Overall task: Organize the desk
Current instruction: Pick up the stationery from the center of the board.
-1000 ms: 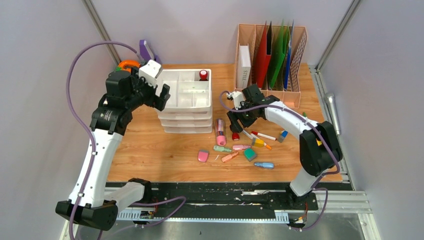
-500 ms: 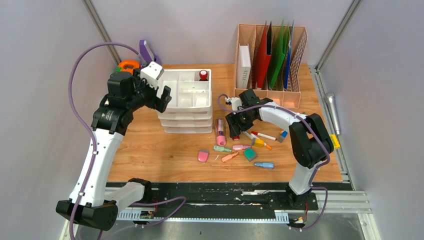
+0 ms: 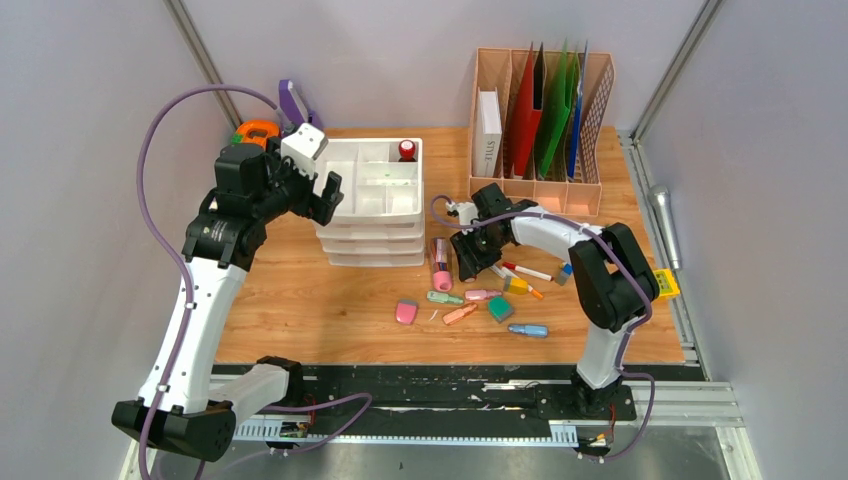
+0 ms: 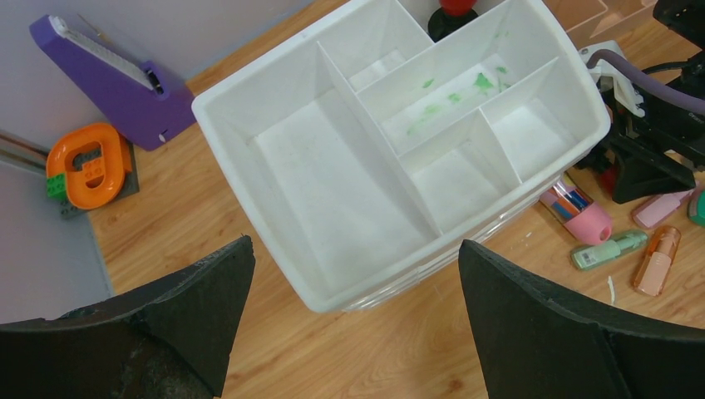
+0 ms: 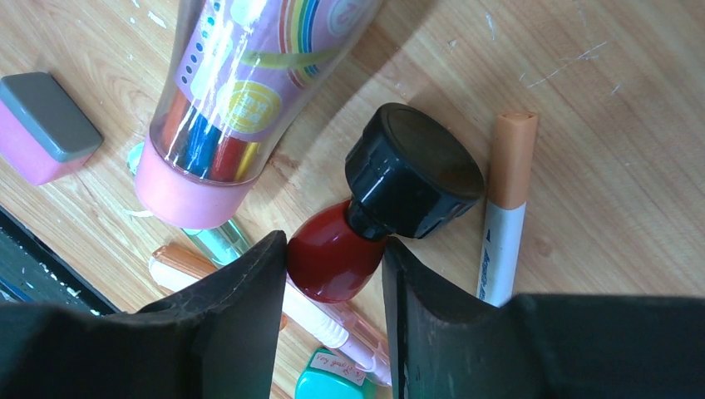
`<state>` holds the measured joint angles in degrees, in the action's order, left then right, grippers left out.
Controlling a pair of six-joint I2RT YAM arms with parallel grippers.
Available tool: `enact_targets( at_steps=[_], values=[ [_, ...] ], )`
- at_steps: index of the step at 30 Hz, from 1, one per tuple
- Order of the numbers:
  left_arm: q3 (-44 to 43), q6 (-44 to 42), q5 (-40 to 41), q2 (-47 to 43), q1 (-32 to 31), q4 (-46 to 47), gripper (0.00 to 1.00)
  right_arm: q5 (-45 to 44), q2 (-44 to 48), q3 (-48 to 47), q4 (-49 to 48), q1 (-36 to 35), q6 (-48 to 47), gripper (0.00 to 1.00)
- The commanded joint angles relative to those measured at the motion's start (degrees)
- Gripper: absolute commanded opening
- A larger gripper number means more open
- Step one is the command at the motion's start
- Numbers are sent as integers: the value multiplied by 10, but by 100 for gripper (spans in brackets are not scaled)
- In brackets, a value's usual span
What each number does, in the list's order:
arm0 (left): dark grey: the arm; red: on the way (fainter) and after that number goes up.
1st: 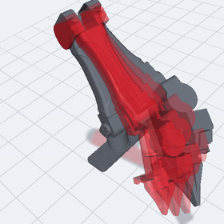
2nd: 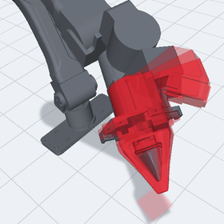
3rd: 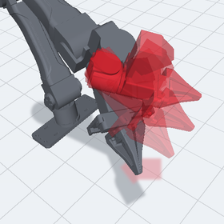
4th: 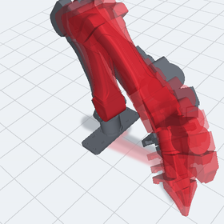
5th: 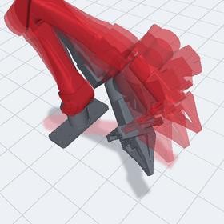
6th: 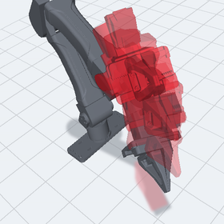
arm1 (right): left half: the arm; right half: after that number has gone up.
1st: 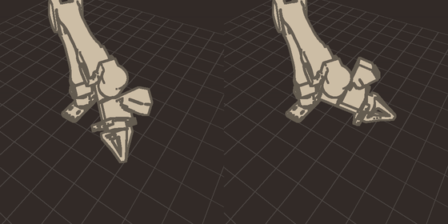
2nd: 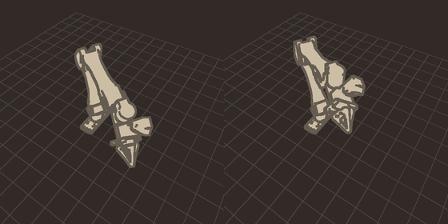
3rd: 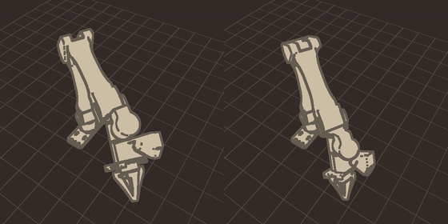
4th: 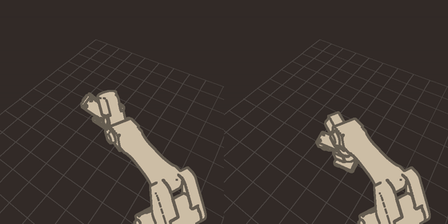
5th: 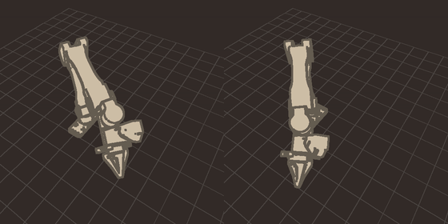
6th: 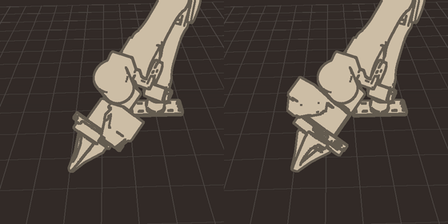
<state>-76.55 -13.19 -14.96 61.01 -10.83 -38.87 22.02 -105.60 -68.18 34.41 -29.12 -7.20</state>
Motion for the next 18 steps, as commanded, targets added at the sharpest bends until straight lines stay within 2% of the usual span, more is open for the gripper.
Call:
enact_targets(
  at_steps=[1,6,10,15,18],
  values=[
    [1,0,-10,-16,-1,6,100,-20,10,-7,-7,-2,-3,25],
    [2,-13,-15,-18,-1,1,100,-22,33,-30,20,0,-22,18],
    [2,-34,-46,-21,-1,-15,100,11,54,-61,63,10,-46,14],
    [4,-48,-146,-24,-4,-37,100,119,88,-86,118,30,-69,12],
    [-7,-66,-166,-18,-21,-49,100,213,99,-123,175,47,-86,12]
  ],
)
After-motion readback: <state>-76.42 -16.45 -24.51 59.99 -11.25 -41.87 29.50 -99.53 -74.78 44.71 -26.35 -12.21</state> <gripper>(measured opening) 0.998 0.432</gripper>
